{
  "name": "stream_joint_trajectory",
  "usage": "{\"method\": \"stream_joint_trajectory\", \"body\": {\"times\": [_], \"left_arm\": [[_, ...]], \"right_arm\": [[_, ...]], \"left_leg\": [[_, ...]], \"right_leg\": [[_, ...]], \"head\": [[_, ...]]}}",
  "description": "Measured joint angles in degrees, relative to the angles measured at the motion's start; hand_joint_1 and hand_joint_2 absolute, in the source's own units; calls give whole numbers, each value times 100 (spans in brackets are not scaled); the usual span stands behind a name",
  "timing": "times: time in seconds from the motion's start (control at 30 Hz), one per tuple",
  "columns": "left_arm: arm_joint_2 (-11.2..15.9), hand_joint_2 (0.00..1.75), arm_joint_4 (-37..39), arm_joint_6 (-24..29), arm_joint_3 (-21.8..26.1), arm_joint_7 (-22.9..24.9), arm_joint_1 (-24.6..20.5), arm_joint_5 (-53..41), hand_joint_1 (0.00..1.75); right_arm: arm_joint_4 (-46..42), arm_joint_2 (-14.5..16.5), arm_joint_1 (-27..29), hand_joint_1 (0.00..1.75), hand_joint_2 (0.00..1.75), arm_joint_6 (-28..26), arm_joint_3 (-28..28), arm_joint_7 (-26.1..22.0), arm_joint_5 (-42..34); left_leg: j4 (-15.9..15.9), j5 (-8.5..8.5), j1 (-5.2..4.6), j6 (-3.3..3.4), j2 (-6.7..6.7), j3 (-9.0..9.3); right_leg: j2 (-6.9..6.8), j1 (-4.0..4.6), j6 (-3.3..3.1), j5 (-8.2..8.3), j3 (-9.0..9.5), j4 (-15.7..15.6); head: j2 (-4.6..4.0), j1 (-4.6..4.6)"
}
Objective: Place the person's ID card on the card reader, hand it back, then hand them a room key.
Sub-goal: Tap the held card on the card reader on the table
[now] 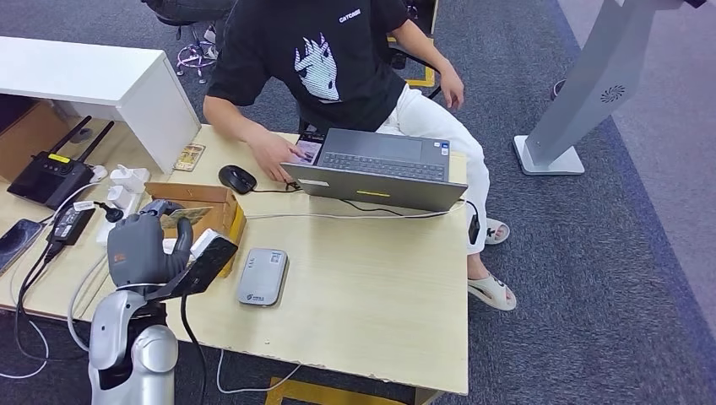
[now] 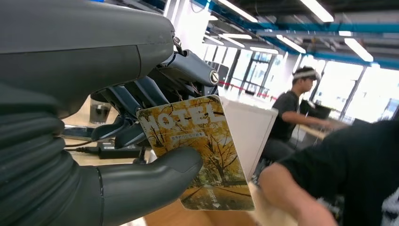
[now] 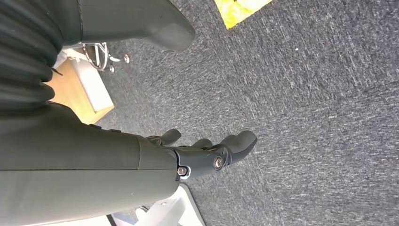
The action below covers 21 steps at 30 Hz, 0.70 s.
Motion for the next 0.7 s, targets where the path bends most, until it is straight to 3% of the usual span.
{"method": "stream_joint_trajectory", "body": {"times": [0.43, 0.7], "left_arm": [[349, 175, 476, 9, -805, 518, 271, -861, 175], [1048, 175, 1344, 326, -1813, 1835, 261, -1185, 175]], "right_arm": [[7, 0, 2, 0, 175, 58, -2, -5, 45], [8, 0, 2, 0, 175, 77, -46, 10, 138]], "left_leg": [[0, 0, 0, 0, 0, 0], [0, 0, 1, 0, 1, 1]], "right_leg": [[0, 0, 0, 0, 0, 0], [0, 1, 0, 0, -1, 0]], "head": [[0, -1], [0, 0]]}}
